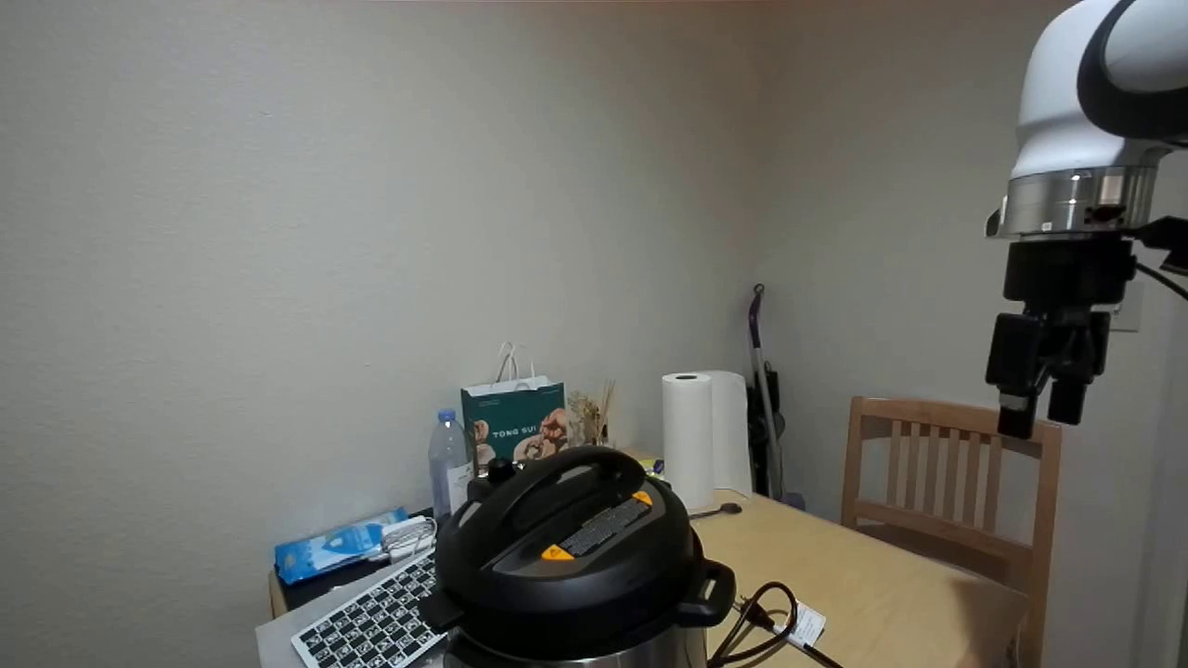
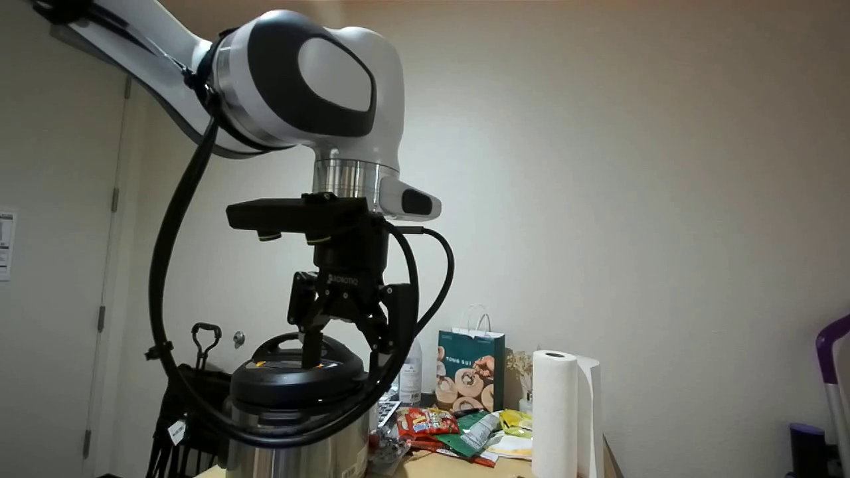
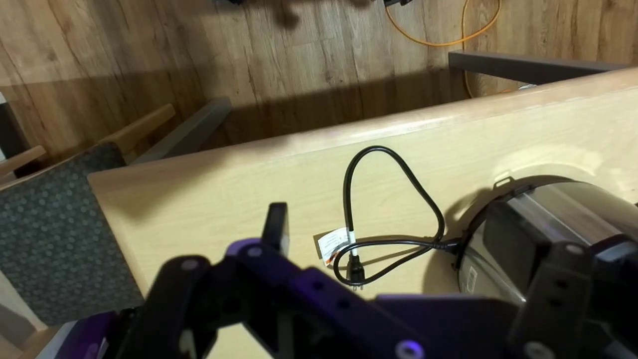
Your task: Straighten the cable of the cooker
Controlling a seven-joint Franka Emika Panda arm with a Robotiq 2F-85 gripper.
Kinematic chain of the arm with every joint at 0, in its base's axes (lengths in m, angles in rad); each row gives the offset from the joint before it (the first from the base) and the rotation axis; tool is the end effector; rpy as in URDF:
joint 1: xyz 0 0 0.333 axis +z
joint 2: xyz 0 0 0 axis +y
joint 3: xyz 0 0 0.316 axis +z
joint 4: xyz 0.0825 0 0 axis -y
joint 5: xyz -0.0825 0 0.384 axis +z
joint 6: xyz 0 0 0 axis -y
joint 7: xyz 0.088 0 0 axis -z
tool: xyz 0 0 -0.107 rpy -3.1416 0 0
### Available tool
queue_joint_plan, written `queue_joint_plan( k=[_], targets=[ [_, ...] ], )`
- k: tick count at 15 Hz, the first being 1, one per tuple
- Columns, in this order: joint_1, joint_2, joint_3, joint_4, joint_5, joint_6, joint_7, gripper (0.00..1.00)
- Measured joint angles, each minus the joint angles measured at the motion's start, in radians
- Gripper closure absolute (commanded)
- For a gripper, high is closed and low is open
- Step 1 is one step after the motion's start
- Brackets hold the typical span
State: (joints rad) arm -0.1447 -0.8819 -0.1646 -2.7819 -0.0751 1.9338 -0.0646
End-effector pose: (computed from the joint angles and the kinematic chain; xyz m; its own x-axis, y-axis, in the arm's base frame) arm 0.2771 -0.0907 0.4442 0.9863 -0.1614 0.0329 -0.1595 -0.9857 -0.0538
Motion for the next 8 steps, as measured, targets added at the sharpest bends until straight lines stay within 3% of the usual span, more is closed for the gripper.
queue_joint_plan(
  k=[6, 8],
  targets=[
    [-0.038, 0.163, -0.025, 0.011, 0.0, 0.271, 0.007, 0.0],
    [-0.051, 0.224, -0.028, 0.033, 0.0, 0.311, 0.007, 0.0]
  ],
)
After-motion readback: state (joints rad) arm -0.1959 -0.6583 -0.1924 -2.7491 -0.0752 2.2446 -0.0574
